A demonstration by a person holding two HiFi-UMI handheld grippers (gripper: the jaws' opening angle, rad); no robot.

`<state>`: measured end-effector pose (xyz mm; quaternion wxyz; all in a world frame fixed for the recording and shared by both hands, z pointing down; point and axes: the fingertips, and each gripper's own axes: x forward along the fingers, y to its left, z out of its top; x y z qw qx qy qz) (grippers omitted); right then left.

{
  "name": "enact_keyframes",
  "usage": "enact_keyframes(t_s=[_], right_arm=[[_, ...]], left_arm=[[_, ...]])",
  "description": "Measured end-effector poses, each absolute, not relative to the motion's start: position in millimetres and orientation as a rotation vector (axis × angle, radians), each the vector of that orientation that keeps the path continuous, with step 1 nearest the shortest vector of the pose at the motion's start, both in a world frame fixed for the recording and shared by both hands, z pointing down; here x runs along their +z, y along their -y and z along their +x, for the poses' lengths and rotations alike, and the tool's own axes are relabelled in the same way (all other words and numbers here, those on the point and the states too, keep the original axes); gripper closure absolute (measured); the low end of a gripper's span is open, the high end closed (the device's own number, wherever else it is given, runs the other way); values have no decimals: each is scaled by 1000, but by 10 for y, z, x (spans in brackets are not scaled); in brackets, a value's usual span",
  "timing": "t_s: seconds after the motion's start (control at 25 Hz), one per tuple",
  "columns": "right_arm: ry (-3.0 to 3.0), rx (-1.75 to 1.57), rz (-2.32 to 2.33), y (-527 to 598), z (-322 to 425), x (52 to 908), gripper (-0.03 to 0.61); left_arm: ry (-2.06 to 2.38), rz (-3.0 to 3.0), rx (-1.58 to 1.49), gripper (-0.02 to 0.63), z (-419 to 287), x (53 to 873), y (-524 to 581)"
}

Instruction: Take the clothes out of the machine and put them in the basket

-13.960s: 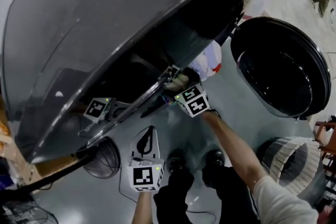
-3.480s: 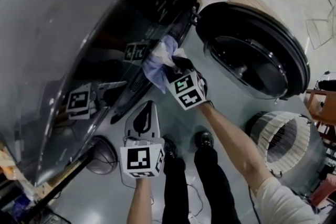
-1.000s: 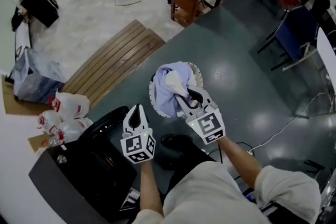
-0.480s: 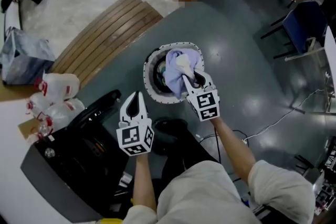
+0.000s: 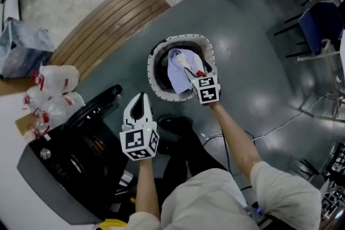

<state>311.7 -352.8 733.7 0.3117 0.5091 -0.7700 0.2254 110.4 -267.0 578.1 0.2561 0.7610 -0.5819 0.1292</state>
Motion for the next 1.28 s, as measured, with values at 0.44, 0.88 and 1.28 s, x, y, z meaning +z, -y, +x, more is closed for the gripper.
enact_keyframes(t_s=[0.44,0.88,1.28], right_arm=[[2107,480,1302,3205,2974,6824,474],[2431,271,956,2760,1185,5775,555],[2732,79,350,1753,-648,4753,555]], left_arm=[[1650,2048,298,595,935,5475,2653],[1969,1824,179,595,-504,4870,1915],[2342,1338,63,595,-1675,4471,200]])
